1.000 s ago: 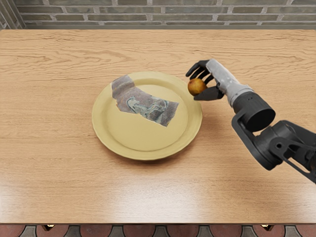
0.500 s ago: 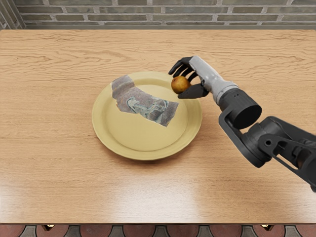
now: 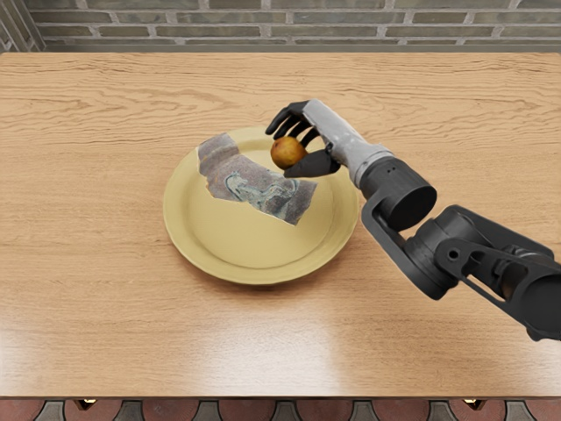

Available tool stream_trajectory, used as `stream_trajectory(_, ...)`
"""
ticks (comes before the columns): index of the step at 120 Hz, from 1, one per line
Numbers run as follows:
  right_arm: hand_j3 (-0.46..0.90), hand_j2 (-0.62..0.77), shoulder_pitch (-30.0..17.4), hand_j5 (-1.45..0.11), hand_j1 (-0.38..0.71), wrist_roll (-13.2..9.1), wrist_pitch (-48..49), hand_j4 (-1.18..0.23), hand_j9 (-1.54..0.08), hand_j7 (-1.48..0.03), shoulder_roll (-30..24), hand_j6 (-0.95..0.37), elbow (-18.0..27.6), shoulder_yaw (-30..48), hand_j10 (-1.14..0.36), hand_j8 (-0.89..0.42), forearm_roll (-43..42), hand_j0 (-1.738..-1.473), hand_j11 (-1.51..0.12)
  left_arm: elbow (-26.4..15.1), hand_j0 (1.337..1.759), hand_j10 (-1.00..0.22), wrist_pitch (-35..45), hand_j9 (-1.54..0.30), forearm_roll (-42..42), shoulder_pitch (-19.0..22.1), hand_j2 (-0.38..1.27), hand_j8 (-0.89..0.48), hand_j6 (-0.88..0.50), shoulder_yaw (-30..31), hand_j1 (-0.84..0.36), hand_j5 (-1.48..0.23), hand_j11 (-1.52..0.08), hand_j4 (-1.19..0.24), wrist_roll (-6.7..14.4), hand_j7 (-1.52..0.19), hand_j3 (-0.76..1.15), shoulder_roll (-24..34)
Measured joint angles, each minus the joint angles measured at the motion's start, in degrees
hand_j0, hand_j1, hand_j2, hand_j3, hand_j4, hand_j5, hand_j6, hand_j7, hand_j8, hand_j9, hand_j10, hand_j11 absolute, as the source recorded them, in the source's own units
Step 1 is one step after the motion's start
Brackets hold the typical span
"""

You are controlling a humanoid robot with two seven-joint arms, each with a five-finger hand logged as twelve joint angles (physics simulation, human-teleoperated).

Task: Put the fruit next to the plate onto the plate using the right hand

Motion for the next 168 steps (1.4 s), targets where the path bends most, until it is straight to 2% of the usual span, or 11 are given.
stream_trajectory(85,0.0,0.16,-2.33,-0.79,0.25,0.02,-0.35,-0.61,-0.78,-0.79,4.83,-0.55,-1.95,-3.2,-0.61,-0.51,-0.4,-1.656,-0.78,0.0,1.658,0.0,0.0,0.0,0.0,0.0,0.0,0.0,0.0,0.0,0.35,0.0,0.0,0.0,0.0,0.0,0.0,0.0)
stream_trajectory(103,0.0,0.07,-2.56,-0.71,0.23,0.03,-0.5,-0.55,-0.71,-0.71,5.13,-0.52,-2.41,-3.22,-0.55,-0.5,-0.41,-1.657,-0.7,0.0,1.658,0.0,0.0,0.0,0.0,0.0,0.0,0.0,0.0,0.0,0.35,0.0,0.0,0.0,0.0,0.0,0.0,0.0)
stream_trajectory(109,0.0,0.04,-2.6,-0.64,0.18,0.04,-0.64,-0.49,-0.64,-0.64,5.2,-0.47,-2.56,-3.2,-0.49,-0.46,-0.41,-1.657,-0.64,0.0,1.658,0.0,0.0,0.0,0.0,0.0,0.0,0.0,0.0,0.0,0.35,0.0,0.0,0.0,0.0,0.0,0.0,0.0)
stream_trajectory(123,0.0,0.02,-2.69,-0.38,-0.03,0.04,-2.17,-0.3,-0.38,-0.38,5.25,-0.28,-3.02,-3.09,-0.3,-0.27,-0.42,-1.657,-0.38,0.0,1.658,0.0,0.0,0.0,0.0,0.0,0.0,0.0,0.0,0.0,0.35,0.0,0.0,0.0,0.0,0.0,0.0,0.0)
stream_trajectory(135,0.0,0.01,-2.69,-0.24,-0.15,0.05,-2.97,-0.18,-0.23,-0.24,5.24,-0.17,-3.15,-3.04,-0.18,-0.17,-0.42,-1.658,-0.23,0.0,1.658,0.0,0.0,0.0,0.0,0.0,0.0,0.0,0.0,0.0,0.35,0.0,0.0,0.0,0.0,0.0,0.0,0.0)
stream_trajectory(150,0.0,0.01,-2.67,-0.13,-0.24,0.05,-3.24,-0.1,-0.13,-0.13,5.01,-0.1,-3.19,-2.77,-0.1,-0.09,-0.38,-1.658,-0.13,0.0,1.658,0.0,-0.01,0.0,0.0,0.0,0.0,0.0,0.0,0.0,0.35,0.0,0.0,0.0,0.0,0.0,0.0,0.0)
stream_trajectory(168,0.0,0.0,-2.64,-0.06,-0.3,0.05,-2.81,-0.05,-0.06,-0.06,4.34,-0.05,-3.21,-2.53,-0.05,-0.04,0.95,-1.658,-0.06,0.0,1.658,0.0,-0.01,0.0,0.0,0.0,0.0,0.0,0.0,0.0,0.35,0.0,0.0,0.0,0.0,0.0,0.0,0.0)
